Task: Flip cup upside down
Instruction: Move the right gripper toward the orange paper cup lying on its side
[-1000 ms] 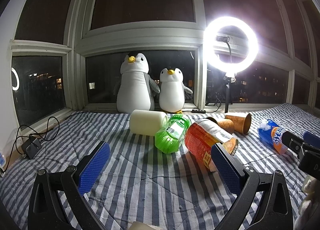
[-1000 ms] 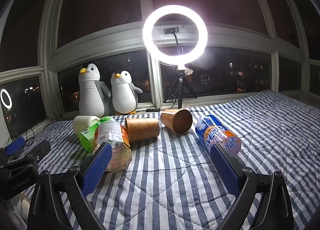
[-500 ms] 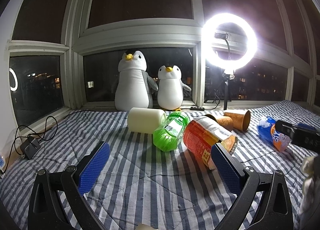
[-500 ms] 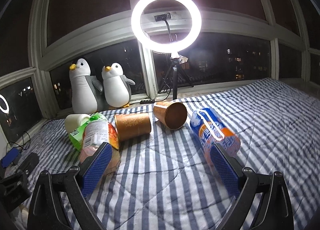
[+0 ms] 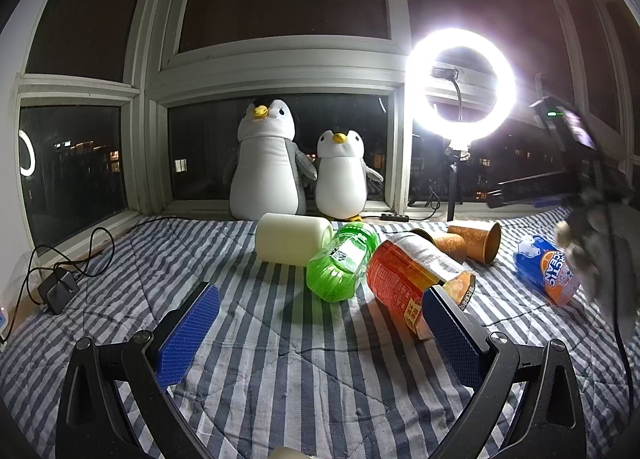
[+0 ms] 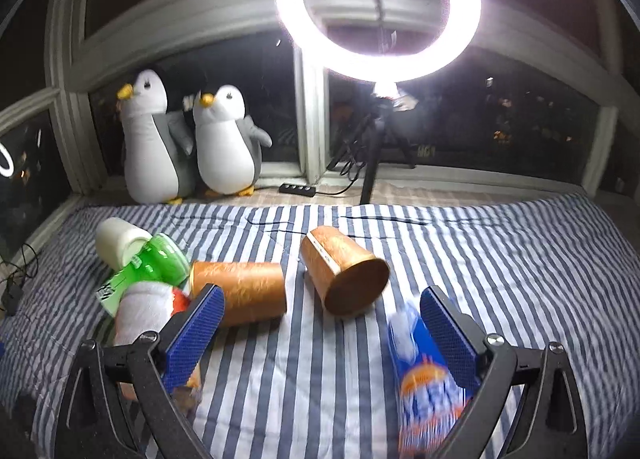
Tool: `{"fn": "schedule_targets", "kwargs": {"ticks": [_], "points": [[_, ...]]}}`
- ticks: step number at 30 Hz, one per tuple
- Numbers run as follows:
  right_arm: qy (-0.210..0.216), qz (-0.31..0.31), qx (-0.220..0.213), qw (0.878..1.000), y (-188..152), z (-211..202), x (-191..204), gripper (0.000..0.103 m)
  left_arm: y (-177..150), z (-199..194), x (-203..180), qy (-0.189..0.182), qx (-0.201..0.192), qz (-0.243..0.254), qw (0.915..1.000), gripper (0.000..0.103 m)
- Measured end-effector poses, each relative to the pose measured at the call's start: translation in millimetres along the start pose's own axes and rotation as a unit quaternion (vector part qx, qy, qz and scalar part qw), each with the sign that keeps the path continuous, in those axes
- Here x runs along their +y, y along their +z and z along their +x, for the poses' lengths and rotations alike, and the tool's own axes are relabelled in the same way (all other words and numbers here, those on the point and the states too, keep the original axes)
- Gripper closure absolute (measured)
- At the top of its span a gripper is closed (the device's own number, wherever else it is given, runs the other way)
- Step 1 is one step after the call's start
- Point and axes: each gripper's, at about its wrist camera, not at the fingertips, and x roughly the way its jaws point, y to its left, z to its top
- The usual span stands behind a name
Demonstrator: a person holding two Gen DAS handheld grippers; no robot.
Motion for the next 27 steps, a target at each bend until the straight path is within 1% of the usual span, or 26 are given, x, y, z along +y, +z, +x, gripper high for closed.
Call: {"fn": "schedule_targets", "kwargs": {"ticks": [4,5,7,12,14,20,23,24,26,27], "points": [[-0.014,-0.021,0.04,0.999,19.3,35.0,0.1,0.022,0.1,1.0,1.6,-0.002,0.003,-0.004,1.0,0.001],[-0.016,-0.022,0.048,0.998,21.4,42.1,-0.4,0.023,0.1,1.2,1.7,-0.002,0.003,-0.005,1.0,0.001],[-0.019,-0.02,0.069,0.997,25.2,60.1,-2.2,0.024,0.0,1.7,2.2,-0.003,0.004,-0.005,1.0,0.001],[-0.005,-0.017,0.119,0.993,32.0,92.7,-3.0,0.025,-0.4,2.2,1.7,-0.004,0.005,-0.006,1.0,0.001],[-0.016,-0.024,0.137,0.99,33.9,105.7,-4.4,0.025,-0.7,2.4,1.7,-0.004,0.005,-0.007,0.9999,0.001],[-0.017,-0.037,0.184,0.982,33.5,129.3,-4.8,0.025,-1.4,2.3,2.5,-0.006,0.005,-0.012,0.9999,0.001],[-0.022,-0.045,0.202,0.978,31.2,137.6,-4.5,0.026,-1.3,2.2,2.9,-0.007,0.005,-0.013,0.9999,0.001],[-0.025,-0.05,0.207,0.977,30.2,139.5,-3.9,0.029,-1.2,2.3,3.2,-0.007,0.006,-0.013,0.9999,0.001],[-0.025,-0.056,0.21,0.976,28.7,140.2,-2.9,0.031,-0.9,2.4,3.2,-0.007,0.006,-0.014,0.9998,0.001],[-0.025,-0.057,0.209,0.976,28.8,139.9,-2.7,0.033,-0.3,2.6,4.2,-0.007,0.006,-0.015,0.9998,0.001]]}}
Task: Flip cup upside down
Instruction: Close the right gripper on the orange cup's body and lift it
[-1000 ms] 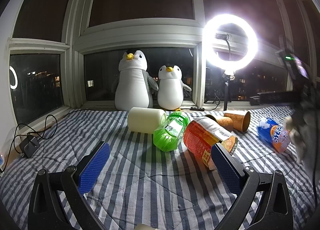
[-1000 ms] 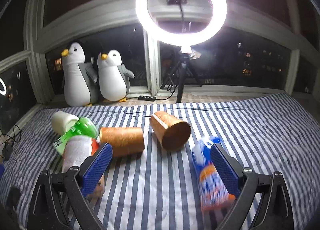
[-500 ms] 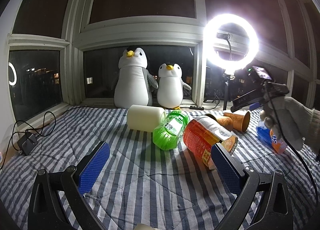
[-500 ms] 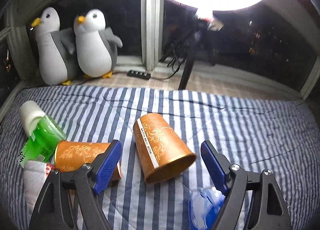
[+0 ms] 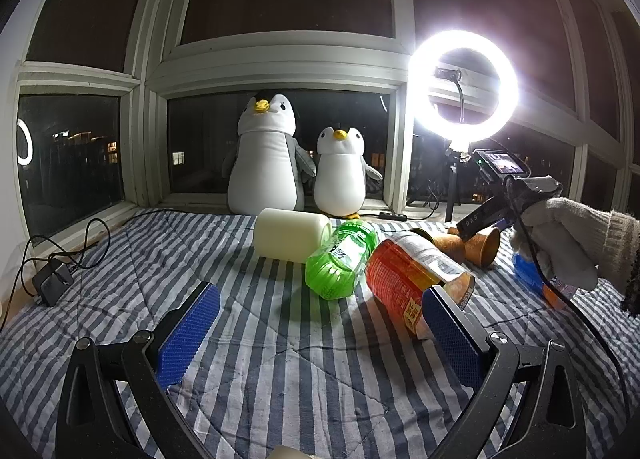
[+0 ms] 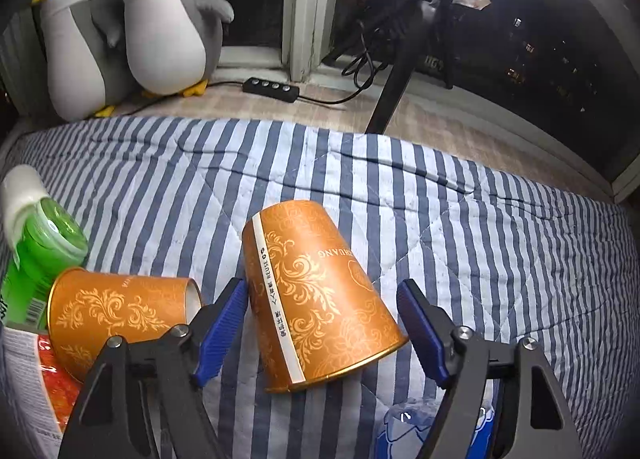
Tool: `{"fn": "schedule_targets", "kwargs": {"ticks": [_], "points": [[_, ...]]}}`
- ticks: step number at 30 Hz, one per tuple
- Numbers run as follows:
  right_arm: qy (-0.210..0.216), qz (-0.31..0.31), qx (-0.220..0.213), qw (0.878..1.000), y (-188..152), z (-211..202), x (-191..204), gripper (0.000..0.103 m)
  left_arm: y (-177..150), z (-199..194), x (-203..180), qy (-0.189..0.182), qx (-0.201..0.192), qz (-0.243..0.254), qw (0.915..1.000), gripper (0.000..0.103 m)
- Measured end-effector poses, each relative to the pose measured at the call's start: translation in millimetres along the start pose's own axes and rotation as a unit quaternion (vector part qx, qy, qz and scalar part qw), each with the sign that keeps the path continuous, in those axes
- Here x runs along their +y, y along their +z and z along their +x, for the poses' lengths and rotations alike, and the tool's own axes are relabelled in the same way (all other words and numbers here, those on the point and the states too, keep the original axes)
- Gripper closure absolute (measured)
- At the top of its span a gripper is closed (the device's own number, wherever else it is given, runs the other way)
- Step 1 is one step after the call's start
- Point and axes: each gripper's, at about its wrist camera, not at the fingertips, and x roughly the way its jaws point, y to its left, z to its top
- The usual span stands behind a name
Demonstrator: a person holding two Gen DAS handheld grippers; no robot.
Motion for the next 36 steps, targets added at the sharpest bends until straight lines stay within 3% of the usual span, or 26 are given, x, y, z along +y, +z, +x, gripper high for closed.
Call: {"fn": "schedule_targets", "kwargs": {"ticks": [1,11,17,26,36], "points": [[0.0,0.001,-0.001,1.0,-0.4,-1.1,-0.5,0.039,0.0,0.1,-0.2,0.0,0.0,0.0,1.0,0.001],[0.026,0.039,-0.043,0.998,-11.3,-43.0,-12.8,0.042,0.5,1.9,1.7,0.0,0.004,-0.002,1.0,0.001],[0.075,0.053,-0.066,0.994,-53.8,-85.0,-2.0,0.042,0.1,2.1,1.8,0.0,0.004,-0.001,1.0,0.001],[0.138,0.067,-0.038,0.987,-135.7,-92.4,34.4,0.042,0.4,12.9,0.9,-0.003,0.029,0.001,0.9996,0.001],[0.125,0.099,-0.034,0.987,-161.7,-89.6,41.8,0.041,-1.9,34.1,-6.3,-0.01,0.086,0.017,0.9961,0.001]]}}
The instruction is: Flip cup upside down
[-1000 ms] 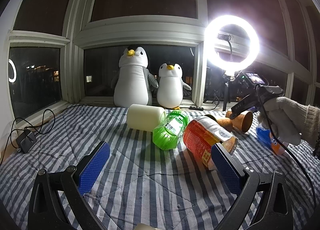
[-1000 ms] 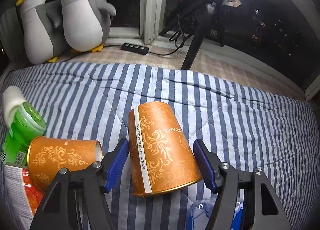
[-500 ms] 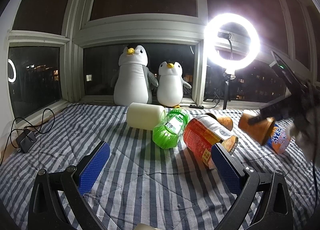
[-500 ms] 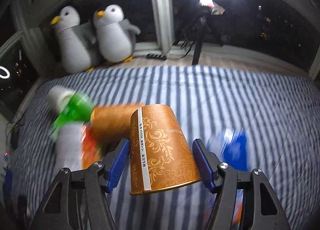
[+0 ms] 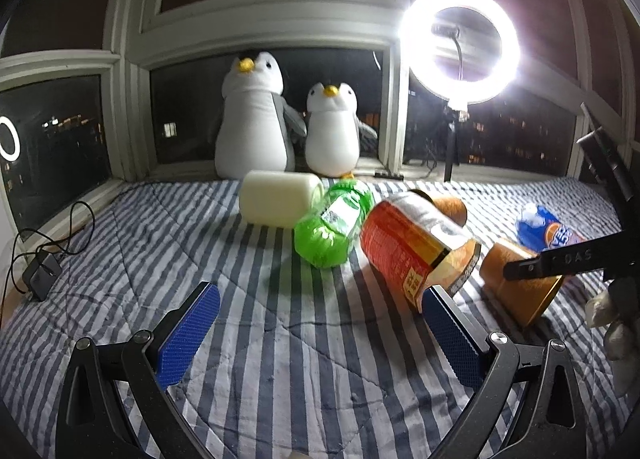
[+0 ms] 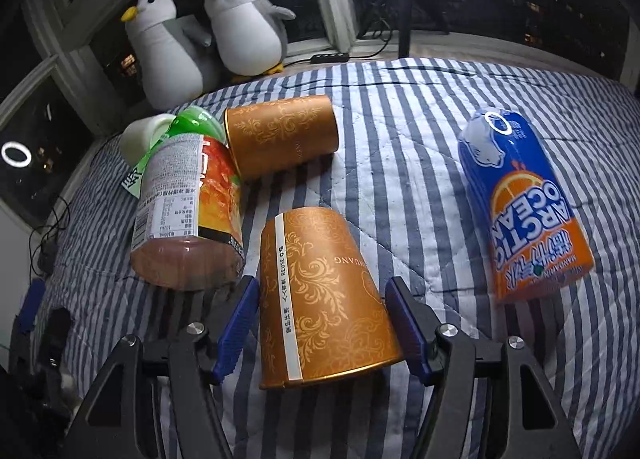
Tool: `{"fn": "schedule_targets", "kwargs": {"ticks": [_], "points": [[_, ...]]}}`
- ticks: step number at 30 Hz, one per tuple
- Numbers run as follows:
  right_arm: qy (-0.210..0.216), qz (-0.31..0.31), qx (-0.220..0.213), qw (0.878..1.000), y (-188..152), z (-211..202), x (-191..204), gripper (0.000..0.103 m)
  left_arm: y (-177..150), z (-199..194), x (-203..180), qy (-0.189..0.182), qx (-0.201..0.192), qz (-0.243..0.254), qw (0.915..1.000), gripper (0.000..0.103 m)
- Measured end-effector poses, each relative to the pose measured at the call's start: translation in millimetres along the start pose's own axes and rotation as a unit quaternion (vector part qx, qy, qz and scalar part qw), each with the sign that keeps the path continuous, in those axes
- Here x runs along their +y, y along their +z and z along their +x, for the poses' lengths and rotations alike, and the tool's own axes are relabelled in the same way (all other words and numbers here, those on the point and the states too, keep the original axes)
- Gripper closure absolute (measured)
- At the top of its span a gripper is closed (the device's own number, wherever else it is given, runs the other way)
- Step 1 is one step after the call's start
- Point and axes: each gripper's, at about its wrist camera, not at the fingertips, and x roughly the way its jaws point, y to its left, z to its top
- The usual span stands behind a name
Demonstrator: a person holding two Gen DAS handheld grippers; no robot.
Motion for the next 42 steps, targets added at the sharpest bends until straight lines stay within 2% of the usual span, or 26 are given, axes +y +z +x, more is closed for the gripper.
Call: {"fn": "schedule_targets", "kwargs": {"ticks": [6,9,11,16,21,27,30,33,35,42], "points": [[0.01,0.002,-0.012,1.0,-6.7,-14.2,-6.7,0.037,5.4,12.2,-2.5,-0.02,0.068,-0.017,0.9974,0.001],[0.023,0.006,-0.04,0.999,-12.9,-31.6,-15.1,0.036,12.3,12.6,-7.6,-0.027,0.096,-0.024,0.9947,0.001],[0.026,0.003,-0.076,0.997,-23.5,-47.9,-23.6,0.035,19.4,11.5,-12.4,-0.033,0.112,-0.034,0.9926,0.001],[-0.011,0.004,-0.143,0.99,-53.1,-72.6,-41.3,0.035,37.9,10.1,-38.0,-0.033,0.134,-0.026,0.99,0.001],[-0.045,0.013,-0.176,0.983,-72.2,-86.7,-57.6,0.035,50.6,12.9,-74.0,-0.037,0.154,0.001,0.9873,0.001],[-0.082,0.015,-0.213,0.974,-84.9,-98.5,-72.0,0.035,60.9,32.6,-108.4,-0.044,0.2,0.001,0.9788,0.001],[-0.091,0.009,-0.219,0.972,-89.9,-98.1,-73.8,0.035,63.2,47.4,-124.3,-0.051,0.236,-0.001,0.9704,0.001],[-0.09,0.013,-0.22,0.971,-93.4,-96.0,-75.6,0.035,67.0,68.6,-140.8,-0.064,0.283,-0.008,0.9571,0.003],[-0.088,0.019,-0.224,0.97,-94.1,-96.1,-78.8,0.035,69.1,80.5,-147.4,-0.065,0.308,-0.022,0.949,0.01],[-0.073,0.038,-0.224,0.971,-96.6,-96.1,-87.3,0.035,69.6,116.7,-163.1,-0.074,0.375,-0.061,0.9218,0.022]]}}
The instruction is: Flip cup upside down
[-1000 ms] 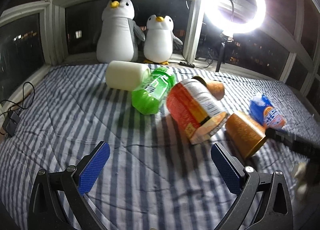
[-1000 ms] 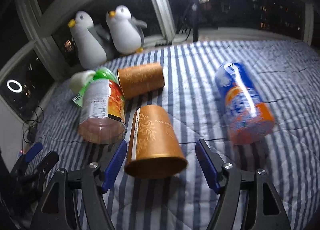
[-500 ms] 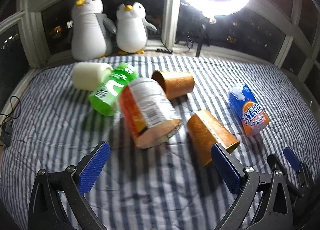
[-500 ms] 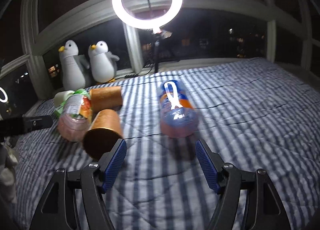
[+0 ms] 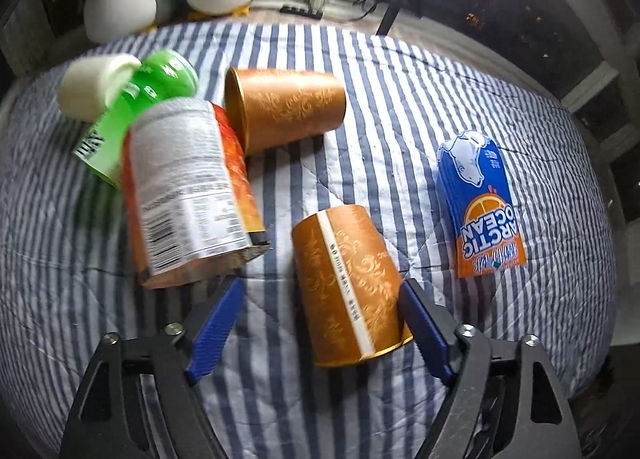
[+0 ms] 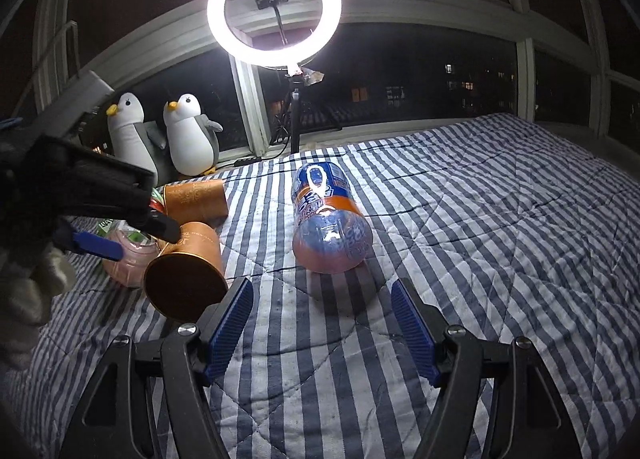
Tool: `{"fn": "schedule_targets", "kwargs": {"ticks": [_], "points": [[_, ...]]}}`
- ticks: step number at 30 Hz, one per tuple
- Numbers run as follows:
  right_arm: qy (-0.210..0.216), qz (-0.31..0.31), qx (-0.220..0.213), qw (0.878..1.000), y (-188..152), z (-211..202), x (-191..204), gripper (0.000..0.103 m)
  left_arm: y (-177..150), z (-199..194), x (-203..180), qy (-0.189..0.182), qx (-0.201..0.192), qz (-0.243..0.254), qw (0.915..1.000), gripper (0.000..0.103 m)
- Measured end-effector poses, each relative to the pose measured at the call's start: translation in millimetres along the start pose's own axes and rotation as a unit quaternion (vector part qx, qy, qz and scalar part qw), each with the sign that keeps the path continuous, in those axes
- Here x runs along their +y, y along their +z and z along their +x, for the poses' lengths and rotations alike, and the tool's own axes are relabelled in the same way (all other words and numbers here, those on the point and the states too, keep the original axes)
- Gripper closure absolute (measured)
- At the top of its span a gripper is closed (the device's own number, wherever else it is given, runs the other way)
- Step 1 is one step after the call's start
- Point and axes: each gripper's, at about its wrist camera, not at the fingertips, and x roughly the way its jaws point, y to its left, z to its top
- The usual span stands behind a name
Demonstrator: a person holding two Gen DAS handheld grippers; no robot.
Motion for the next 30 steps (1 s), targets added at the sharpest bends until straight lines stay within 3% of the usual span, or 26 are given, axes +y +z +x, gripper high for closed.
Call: {"fn": "schedule_targets", "kwargs": {"ticks": [13,19,24,30], "points": [[-0.001,-0.003,0.002,1.0,-0.7,2.6,2.2,0.035,27.4,35.0,-10.6,-0.022,0.046,-0.039,0.9979,0.026],[-0.005,-0.002,-0.017,1.0,-1.7,-4.7,1.4,0.035,31.6,54.1,-8.2,-0.027,0.069,-0.043,0.9963,0.039],[-0.007,-0.004,-0.024,1.0,-2.1,-8.2,2.0,0.035,34.3,59.9,-5.1,-0.034,0.065,-0.045,0.9963,0.039],[-0.008,-0.006,-0.022,1.0,-1.8,-7.6,2.6,0.035,29.7,36.0,-10.3,-0.035,0.033,-0.014,0.9988,0.039]]}}
